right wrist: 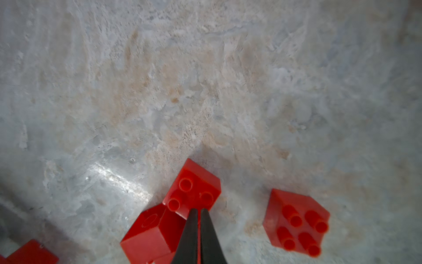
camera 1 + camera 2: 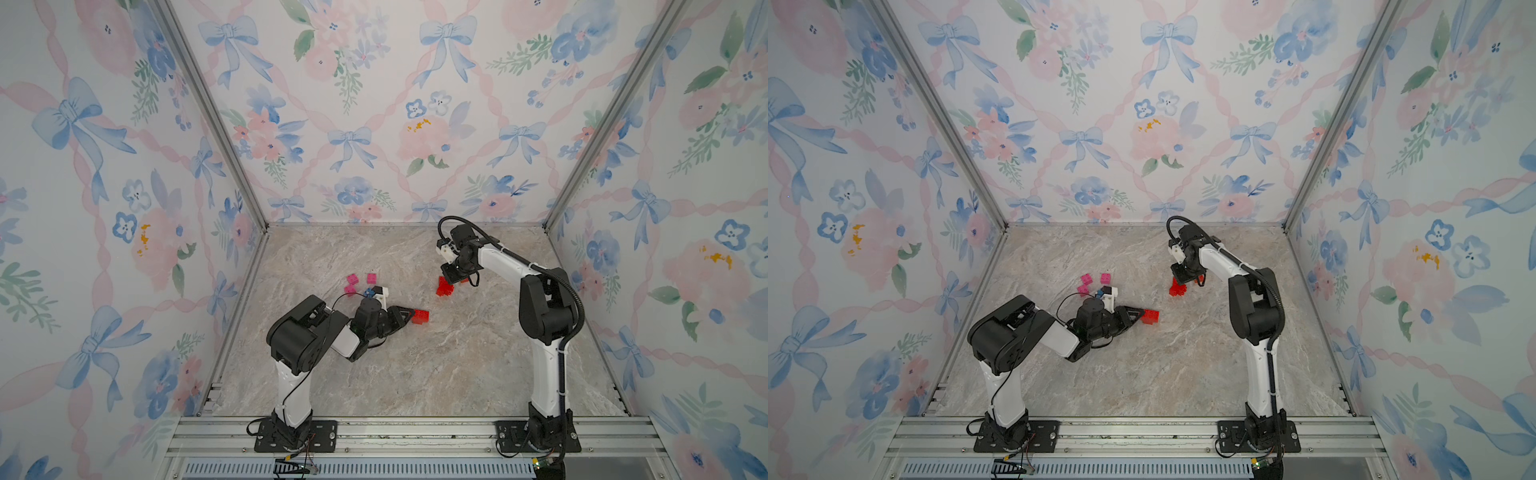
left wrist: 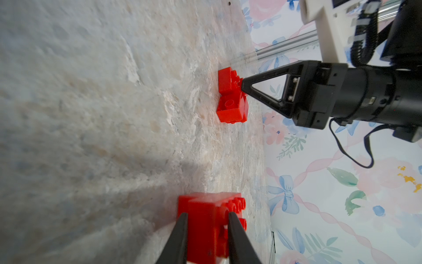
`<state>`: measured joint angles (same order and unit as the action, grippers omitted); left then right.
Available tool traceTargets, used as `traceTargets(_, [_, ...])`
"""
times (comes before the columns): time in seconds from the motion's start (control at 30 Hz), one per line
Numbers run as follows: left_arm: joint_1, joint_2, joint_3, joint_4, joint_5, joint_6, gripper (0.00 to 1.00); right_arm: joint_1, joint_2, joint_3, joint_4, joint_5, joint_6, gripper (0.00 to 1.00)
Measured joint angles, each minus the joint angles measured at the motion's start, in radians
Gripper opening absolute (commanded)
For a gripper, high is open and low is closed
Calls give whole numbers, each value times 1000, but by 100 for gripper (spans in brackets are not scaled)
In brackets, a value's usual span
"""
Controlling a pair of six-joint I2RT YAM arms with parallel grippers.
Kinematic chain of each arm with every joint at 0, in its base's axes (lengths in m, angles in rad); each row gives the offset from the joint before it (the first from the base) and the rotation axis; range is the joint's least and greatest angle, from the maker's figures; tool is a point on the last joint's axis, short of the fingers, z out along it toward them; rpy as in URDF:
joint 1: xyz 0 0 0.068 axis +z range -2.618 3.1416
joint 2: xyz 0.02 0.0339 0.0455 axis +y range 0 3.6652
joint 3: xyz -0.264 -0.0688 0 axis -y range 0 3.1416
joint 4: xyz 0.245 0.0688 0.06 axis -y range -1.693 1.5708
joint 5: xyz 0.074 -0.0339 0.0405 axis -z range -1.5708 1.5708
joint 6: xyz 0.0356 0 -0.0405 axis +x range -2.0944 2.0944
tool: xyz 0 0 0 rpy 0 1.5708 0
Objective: Assemble the letter v with lego
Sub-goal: Adjust the lego brick at the center of the board.
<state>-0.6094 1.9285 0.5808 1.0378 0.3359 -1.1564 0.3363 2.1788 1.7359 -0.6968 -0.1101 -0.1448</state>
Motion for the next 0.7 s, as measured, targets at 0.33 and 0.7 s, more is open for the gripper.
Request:
traceTargets(0.33, [0, 0, 0, 0, 0, 0, 8, 1, -61, -92, 2, 33, 38, 8])
traceTargets(0.7, [0, 0, 0, 0, 0, 0, 8, 13, -246, -247, -165, -19, 57, 25])
